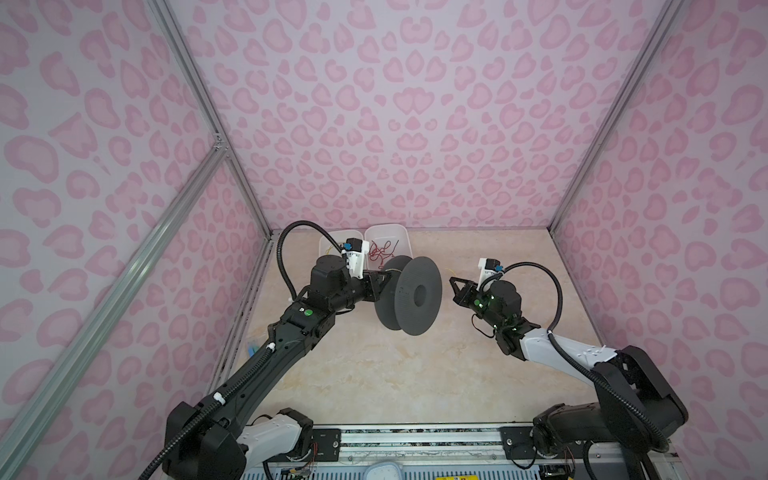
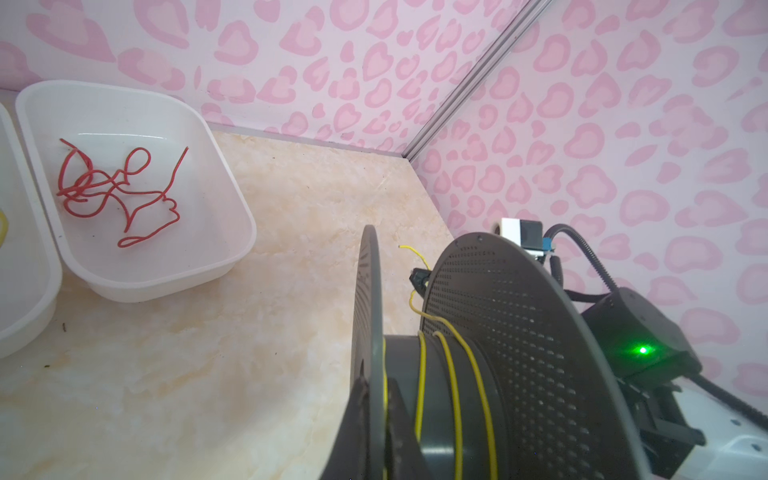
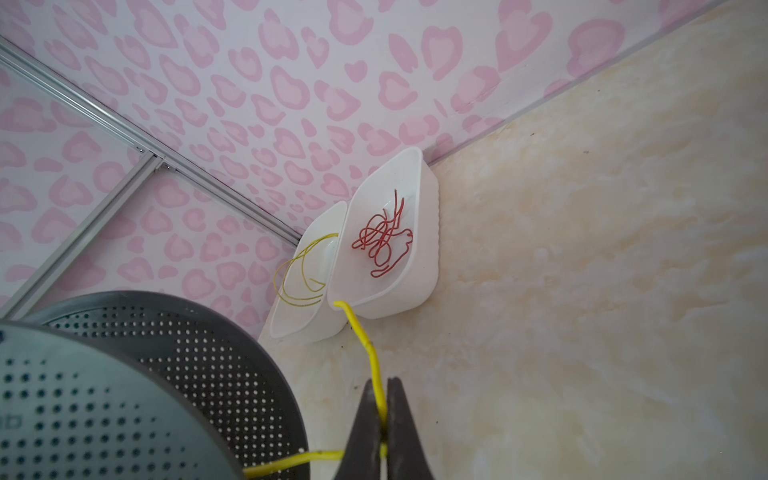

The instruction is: Wrap the cables

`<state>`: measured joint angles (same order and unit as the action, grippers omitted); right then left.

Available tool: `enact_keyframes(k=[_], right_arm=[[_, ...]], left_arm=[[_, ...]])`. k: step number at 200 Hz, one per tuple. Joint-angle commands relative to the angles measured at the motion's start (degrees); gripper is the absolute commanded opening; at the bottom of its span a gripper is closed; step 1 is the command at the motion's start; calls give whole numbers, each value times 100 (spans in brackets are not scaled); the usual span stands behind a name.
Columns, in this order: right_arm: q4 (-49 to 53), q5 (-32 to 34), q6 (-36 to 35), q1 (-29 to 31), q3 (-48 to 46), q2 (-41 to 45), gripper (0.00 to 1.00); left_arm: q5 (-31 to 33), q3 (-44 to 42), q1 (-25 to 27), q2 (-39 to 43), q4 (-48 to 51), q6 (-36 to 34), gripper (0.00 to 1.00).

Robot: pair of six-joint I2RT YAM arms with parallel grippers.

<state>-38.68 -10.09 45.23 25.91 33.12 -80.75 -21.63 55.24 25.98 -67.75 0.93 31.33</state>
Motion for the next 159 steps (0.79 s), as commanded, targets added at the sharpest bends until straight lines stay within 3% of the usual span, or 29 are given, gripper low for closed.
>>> enact_keyframes(k=[1,119,159], right_arm=[[101,587,206,83,-186,-156,0],[-1816,107,1668,1090,-699,-960,0],[-2482,-98,1621,1428,-694,-1011,0]], left_arm=[[-147,206,-56,-49,-1506,530,4],[401,346,-99,-692,-2797,1197,4],[423,294,-97,-978,-3085,1418,4]])
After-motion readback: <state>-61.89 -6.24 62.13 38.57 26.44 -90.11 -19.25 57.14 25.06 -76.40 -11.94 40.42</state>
